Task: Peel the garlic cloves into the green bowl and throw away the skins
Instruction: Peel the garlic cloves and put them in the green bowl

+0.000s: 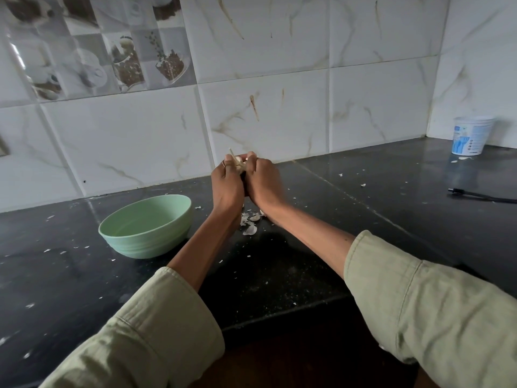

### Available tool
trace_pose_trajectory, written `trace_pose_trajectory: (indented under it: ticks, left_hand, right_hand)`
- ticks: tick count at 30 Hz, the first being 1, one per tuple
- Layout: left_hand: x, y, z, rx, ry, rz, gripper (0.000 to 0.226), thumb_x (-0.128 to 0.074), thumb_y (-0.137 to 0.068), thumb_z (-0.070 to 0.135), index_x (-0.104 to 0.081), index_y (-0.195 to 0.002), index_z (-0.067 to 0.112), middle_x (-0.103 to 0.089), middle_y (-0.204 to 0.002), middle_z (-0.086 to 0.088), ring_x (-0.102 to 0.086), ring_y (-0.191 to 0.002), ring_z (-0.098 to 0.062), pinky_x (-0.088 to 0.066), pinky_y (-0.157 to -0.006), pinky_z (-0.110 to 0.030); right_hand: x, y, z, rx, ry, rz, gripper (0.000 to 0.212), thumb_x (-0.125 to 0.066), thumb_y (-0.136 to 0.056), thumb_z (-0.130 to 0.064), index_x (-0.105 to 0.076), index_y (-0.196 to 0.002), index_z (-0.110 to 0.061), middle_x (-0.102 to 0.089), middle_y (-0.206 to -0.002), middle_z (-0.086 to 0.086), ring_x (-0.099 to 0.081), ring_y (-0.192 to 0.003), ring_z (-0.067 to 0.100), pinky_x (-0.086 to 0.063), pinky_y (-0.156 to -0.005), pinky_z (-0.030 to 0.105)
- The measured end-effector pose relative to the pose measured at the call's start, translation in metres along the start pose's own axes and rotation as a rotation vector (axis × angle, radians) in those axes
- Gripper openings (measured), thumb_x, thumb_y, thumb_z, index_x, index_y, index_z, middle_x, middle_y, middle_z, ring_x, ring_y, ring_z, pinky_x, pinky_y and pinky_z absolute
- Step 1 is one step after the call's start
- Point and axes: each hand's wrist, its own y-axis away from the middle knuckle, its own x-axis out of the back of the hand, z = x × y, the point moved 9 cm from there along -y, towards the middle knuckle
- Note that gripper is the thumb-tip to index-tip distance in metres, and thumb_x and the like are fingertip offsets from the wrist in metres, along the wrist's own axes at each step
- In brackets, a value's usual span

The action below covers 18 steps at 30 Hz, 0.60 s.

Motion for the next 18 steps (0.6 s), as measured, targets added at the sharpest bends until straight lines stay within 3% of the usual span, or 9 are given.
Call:
trace_pose_trajectory:
  ticks: [3, 5, 7, 11, 13, 15, 18]
  left_hand:
    - [-0.003, 0.002, -0.005, 0.057, 0.083, -0.066, 0.046, -0.030, -0.116, 0.027, -0.072, -0.102, 0.016, -0.072, -0.070, 0.005, -0.069, -0.063, -0.010, -0.055, -0.057, -0.024]
    - [0.000, 0.000, -0.008, 0.074, 0.105, -0.100, 0.043, -0.032, -0.115, 0.023, -0.068, -0.096, 0.011, -0.047, -0.055, 0.007, -0.041, -0.046, -0.008, -0.034, -0.045, -0.021]
    - [0.002, -0.005, -0.010, 0.085, 0.108, -0.115, 0.037, -0.034, -0.114, 0.017, -0.061, -0.089, 0.011, -0.035, -0.057, 0.005, -0.029, -0.048, -0.009, -0.026, -0.046, -0.024]
    - [0.005, -0.012, -0.013, 0.102, 0.086, -0.135, 0.027, -0.037, -0.113, 0.017, -0.049, -0.089, 0.011, -0.039, -0.059, 0.004, -0.032, -0.053, -0.012, -0.030, -0.046, -0.024]
    - [0.006, -0.012, -0.014, 0.109, 0.087, -0.139, 0.029, -0.036, -0.115, 0.023, -0.049, -0.091, 0.010, -0.041, -0.063, 0.002, -0.034, -0.053, -0.011, -0.032, -0.047, -0.024]
    - [0.007, -0.012, -0.014, 0.114, 0.097, -0.144, 0.032, -0.036, -0.115, 0.027, -0.052, -0.092, 0.011, -0.042, -0.066, 0.000, -0.036, -0.052, -0.010, -0.033, -0.047, -0.024]
    - [0.007, -0.010, -0.015, 0.128, 0.090, -0.150, 0.026, -0.037, -0.114, 0.023, -0.054, -0.098, 0.012, -0.045, -0.067, 0.000, -0.038, -0.051, -0.009, -0.032, -0.046, -0.023]
  right_hand:
    - [-0.003, -0.002, 0.002, -0.043, -0.036, -0.085, 0.052, -0.030, -0.112, -0.036, -0.077, -0.110, -0.015, -0.077, -0.091, 0.010, -0.072, -0.088, 0.026, -0.056, -0.085, 0.042]
    - [-0.002, -0.003, 0.005, -0.099, -0.023, -0.174, 0.050, -0.032, -0.112, -0.039, -0.076, -0.116, -0.015, -0.071, -0.080, 0.003, -0.065, -0.076, 0.017, -0.050, -0.070, 0.031]
    - [0.000, -0.003, 0.005, -0.116, 0.001, -0.251, 0.054, -0.033, -0.111, -0.044, -0.073, -0.117, -0.008, -0.058, -0.070, 0.004, -0.055, -0.065, 0.014, -0.039, -0.061, 0.030]
    - [-0.001, -0.003, 0.006, -0.113, -0.040, -0.354, 0.062, -0.036, -0.108, -0.054, -0.066, -0.104, 0.001, -0.065, -0.080, 0.023, -0.064, -0.072, 0.037, -0.051, -0.069, 0.045]
    - [-0.002, -0.003, 0.006, -0.124, -0.074, -0.416, 0.051, -0.039, -0.108, -0.053, -0.062, -0.098, -0.008, -0.056, -0.064, 0.008, -0.054, -0.056, 0.025, -0.045, -0.058, 0.038]
    - [-0.001, -0.003, 0.008, -0.142, -0.087, -0.454, 0.040, -0.041, -0.109, -0.050, -0.055, -0.093, -0.016, -0.040, -0.058, -0.004, -0.038, -0.051, 0.013, -0.034, -0.051, 0.029]
    - [-0.001, -0.003, 0.013, -0.182, -0.113, -0.497, 0.035, -0.041, -0.109, -0.046, -0.058, -0.097, -0.017, -0.042, -0.061, -0.005, -0.039, -0.050, 0.010, -0.033, -0.046, 0.022]
